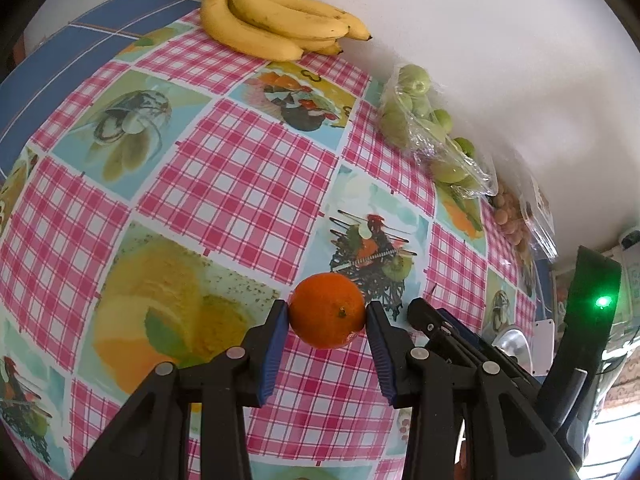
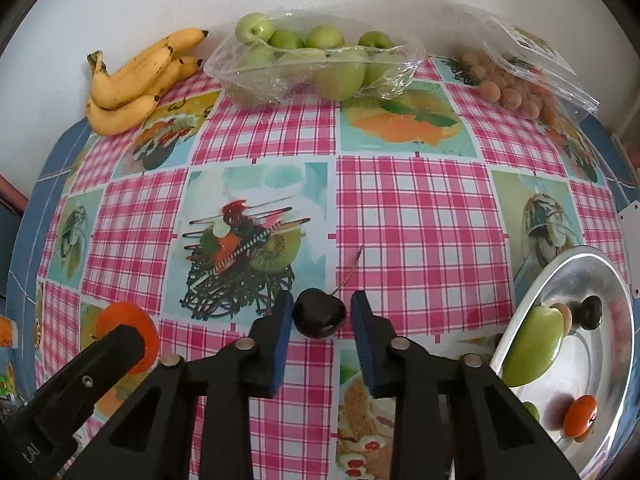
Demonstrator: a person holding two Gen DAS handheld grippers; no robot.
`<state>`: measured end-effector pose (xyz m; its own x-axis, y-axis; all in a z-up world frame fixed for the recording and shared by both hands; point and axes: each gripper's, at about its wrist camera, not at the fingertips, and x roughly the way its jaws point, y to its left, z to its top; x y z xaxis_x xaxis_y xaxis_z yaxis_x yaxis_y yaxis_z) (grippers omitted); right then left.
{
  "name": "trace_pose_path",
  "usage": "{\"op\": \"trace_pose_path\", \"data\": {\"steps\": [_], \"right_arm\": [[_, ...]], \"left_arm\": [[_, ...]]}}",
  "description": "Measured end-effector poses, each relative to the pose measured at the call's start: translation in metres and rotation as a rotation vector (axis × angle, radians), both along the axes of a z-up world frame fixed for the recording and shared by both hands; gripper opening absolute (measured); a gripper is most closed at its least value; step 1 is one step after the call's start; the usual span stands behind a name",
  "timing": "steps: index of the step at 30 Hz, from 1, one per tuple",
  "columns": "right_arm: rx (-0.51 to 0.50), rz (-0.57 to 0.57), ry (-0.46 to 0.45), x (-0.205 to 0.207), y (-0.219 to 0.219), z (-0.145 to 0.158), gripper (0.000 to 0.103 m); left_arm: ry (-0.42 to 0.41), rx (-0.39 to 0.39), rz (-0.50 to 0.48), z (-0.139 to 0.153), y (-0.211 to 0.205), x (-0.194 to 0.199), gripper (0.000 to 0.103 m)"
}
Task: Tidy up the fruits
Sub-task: 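Close the right tool on the black plum while the left tool lifts the tangerine, then carry the black plum over the steel bowl with the right tool while the left carries the tangerine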
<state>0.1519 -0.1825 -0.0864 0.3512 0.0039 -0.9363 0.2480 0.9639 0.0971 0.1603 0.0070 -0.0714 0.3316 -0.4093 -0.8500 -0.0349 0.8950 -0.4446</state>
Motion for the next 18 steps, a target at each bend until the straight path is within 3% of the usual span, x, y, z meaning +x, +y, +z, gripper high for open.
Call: {"op": "trace_pose_path", "data": {"steps": [11,18], "right_arm": [[0.003,0.004,-0.032,-0.022,0.002,0.017,0.026],[0.02,-0.024,-0.063,-0.053,0.0,0.039,0.026]], "left_arm": [[-0.01,-0.016,0.0,0.01,0.002,-0.003,0.042],[-0.051,-0.048,-0.019,0.032,0.002,-0.012,0.042]]}}
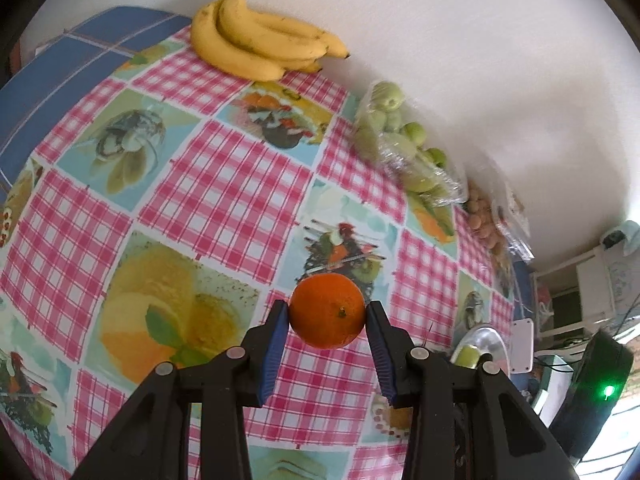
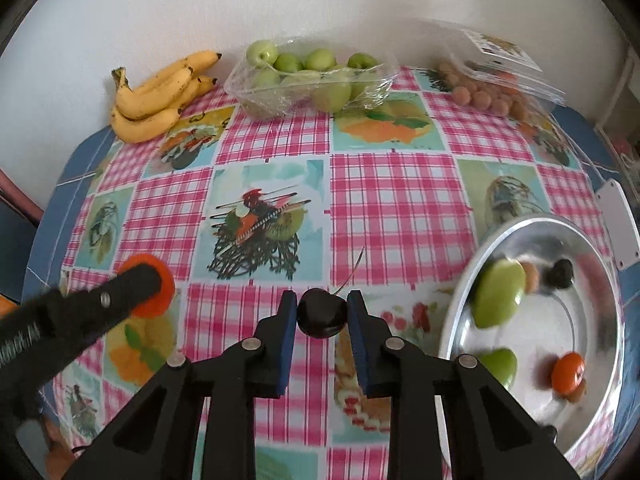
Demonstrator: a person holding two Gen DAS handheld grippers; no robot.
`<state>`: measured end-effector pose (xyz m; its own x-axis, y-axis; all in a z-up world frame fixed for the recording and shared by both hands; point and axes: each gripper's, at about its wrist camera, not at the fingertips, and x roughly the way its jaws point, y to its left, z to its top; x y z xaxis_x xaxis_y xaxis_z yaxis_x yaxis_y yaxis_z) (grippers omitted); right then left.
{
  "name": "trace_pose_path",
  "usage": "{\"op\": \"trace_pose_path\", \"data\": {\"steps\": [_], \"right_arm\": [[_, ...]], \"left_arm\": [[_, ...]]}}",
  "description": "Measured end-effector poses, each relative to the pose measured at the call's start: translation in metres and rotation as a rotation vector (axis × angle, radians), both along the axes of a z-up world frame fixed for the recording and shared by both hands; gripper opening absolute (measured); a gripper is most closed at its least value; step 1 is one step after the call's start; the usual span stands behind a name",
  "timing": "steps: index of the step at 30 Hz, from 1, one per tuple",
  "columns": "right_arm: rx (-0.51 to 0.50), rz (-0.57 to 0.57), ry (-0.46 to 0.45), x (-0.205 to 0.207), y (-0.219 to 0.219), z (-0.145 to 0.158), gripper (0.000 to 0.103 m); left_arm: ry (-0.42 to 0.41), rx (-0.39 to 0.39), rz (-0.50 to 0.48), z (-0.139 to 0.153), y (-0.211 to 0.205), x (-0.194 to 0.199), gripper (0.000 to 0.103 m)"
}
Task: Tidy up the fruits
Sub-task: 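Carry the black plum over the steel bowl with the right tool while the left carries the tangerine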
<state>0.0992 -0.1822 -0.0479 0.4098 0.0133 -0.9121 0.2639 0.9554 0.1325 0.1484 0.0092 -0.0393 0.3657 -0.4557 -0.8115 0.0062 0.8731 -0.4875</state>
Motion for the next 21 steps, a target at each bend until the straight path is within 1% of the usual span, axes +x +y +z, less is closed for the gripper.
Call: {"op": "trace_pose_path", "data": {"steps": [6,10,17,21], "right_arm": [[0.0,-0.022,-0.017,-0.025,-0.007,0.016,0.026],[0.016,-0.036,-0.026,-0.039,-0.013,0.022,0.026],[0.012,-0.094,-0.028,-0.061,-0.035,0.027,0.026],[0.02,-0.129,-0.021,-0.069,-0.049,0.026,0.026]], "left_arm": [[-0.032,-0.011,-0.026,0.014,-0.006,-0.007,0.042],[-0.054,0.011,-0.05,0.02,-0.017,-0.011,0.042],[-0.077,0.032,-0.132,0.027,-0.046,-0.025,0.042],[-0.087,0.03,-0.177,0.031,-0.06,-0.032,0.042]]}}
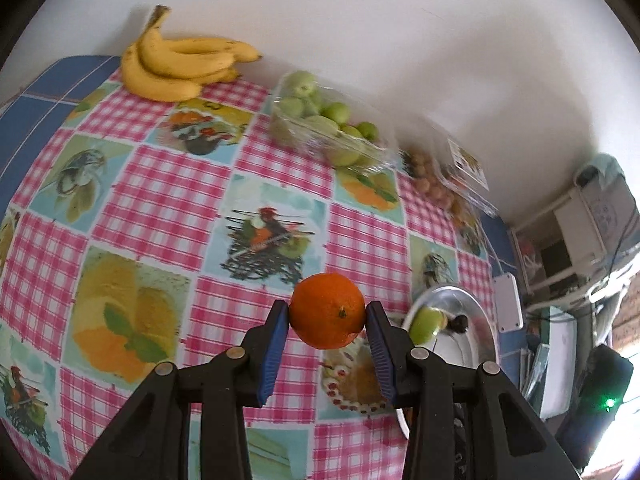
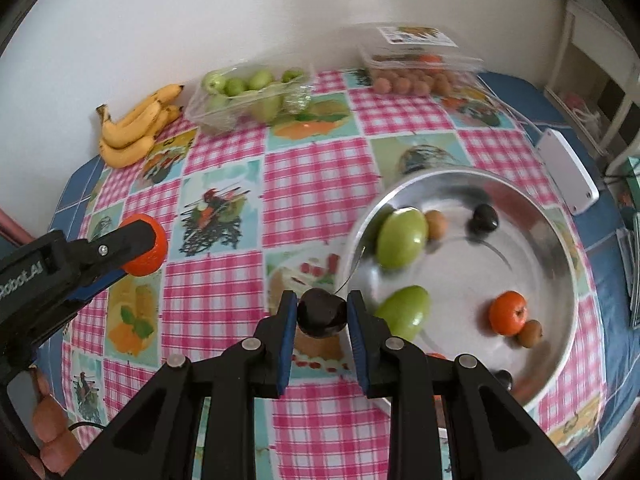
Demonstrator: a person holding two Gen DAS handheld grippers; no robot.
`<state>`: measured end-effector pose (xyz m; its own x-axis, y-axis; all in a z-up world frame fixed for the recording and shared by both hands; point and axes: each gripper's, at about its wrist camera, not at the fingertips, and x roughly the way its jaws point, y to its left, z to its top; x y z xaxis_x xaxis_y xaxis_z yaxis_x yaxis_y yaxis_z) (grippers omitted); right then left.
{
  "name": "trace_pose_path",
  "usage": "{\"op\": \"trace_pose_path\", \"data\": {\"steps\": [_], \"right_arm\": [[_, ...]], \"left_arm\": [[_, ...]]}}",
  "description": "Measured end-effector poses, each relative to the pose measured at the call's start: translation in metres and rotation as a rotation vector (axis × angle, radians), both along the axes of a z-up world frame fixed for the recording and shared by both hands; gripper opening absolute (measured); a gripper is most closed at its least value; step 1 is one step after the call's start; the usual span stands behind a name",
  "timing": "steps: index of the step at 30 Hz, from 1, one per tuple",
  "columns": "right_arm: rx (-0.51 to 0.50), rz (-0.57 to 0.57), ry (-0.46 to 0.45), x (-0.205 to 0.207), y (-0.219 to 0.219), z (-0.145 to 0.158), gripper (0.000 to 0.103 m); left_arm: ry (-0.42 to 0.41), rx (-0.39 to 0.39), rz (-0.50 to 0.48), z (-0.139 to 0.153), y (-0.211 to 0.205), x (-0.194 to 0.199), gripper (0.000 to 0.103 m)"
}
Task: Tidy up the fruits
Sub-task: 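Carry the black plum over the steel bowl with the right tool while the left carries the tangerine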
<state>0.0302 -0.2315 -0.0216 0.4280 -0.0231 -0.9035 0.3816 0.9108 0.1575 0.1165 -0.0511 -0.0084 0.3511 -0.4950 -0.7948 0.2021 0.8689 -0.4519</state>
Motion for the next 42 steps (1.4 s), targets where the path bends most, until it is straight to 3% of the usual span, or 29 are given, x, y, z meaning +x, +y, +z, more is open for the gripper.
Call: {"op": "trace_pose_path", "data": {"steps": [8,19,22,42], "right_arm": [[-0.01,-0.106,0.007,-0.016,-0.041,-0.001,0.026],[0.045,-0.278,0.0,-0.05,-0.101,-0.001,0.027],[0.052,-0.297,-0.005,-0.054,-0.107,0.0,0.027],[0.111,-0.282,0.063,-0.047,-0.108,-0.021,0.027]], "left_arm": [[-0.029,0.027,-0.078,0.005,-0.026,-0.016,0.042],[-0.049,0.078,-0.346,-0.009,-0.107,-0.064,0.042],[-0.089,0.125,-0.385,-0.013,-0.122,-0.072,0.042],[-0.118,0.127,-0.38,-0.035,-0.136,-0.063,0.042]]}}
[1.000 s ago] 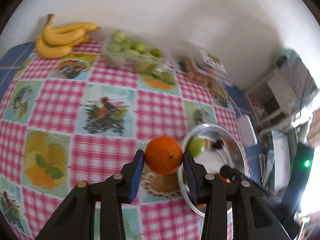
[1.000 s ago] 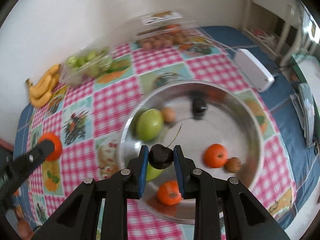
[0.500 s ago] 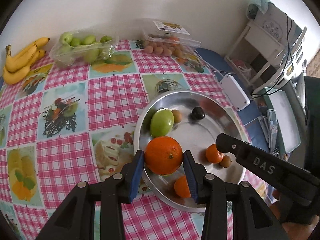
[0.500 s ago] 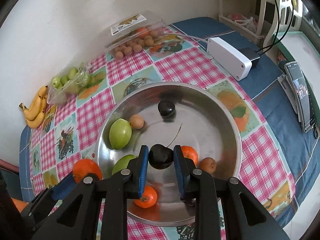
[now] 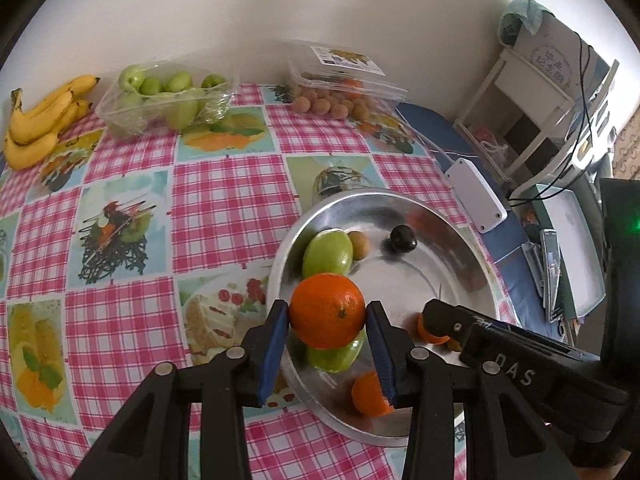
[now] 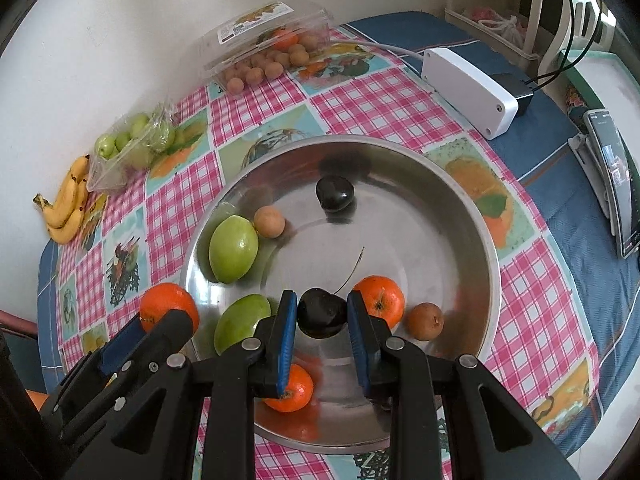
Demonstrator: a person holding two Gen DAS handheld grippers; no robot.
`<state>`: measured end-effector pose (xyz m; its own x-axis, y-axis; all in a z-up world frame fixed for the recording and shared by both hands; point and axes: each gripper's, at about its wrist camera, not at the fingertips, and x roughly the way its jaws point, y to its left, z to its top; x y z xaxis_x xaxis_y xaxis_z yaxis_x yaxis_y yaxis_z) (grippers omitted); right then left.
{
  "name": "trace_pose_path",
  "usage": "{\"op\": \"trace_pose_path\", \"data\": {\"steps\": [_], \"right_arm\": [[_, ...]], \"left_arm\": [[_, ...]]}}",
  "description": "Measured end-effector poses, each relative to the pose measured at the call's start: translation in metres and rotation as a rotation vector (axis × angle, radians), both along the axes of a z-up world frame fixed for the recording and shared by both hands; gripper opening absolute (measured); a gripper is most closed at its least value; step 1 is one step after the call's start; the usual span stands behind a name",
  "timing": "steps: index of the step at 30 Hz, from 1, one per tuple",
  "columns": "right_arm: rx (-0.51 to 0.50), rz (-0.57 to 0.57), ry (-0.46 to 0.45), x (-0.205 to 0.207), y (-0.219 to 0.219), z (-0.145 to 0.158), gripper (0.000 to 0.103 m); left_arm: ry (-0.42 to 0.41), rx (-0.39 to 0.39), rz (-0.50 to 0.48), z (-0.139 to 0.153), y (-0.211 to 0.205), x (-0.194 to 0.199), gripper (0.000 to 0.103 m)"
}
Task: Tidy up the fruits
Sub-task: 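Carry the black plum over the steel bowl with the right tool while the left carries the tangerine, then open the right tool to drop the plum while the left tool releases the tangerine into the bowl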
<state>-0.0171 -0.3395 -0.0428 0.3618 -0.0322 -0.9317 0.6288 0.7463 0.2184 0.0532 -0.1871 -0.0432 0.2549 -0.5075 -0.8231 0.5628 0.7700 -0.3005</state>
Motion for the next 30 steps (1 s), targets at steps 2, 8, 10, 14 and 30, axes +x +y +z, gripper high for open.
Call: {"op": "trace_pose_path", "data": {"steps": [2,8,10,14,30], "right_arm": [[0.003,-0.002,0.007,0.0,0.0,-0.001,0.027],[0.011,-0.014,0.029,-0.001,-0.001,-0.004,0.028],[0.013,-0.01,0.034,-0.001,-0.001,-0.005,0.028],[0.025,-0.001,0.051,0.001,0.001,-0.01,0.028],[0.05,0.012,0.063,0.004,0.002,-0.016,0.028]], "left_arm": [[0.008,0.001,-0.001,-0.002,-0.002,0.0,0.042],[0.023,0.002,0.006,-0.008,-0.006,0.003,0.042],[0.03,0.001,0.013,-0.01,-0.005,0.004,0.042],[0.05,0.0,0.023,-0.014,-0.003,0.007,0.042],[0.092,-0.019,0.048,-0.009,0.003,0.01,0.048]]}}
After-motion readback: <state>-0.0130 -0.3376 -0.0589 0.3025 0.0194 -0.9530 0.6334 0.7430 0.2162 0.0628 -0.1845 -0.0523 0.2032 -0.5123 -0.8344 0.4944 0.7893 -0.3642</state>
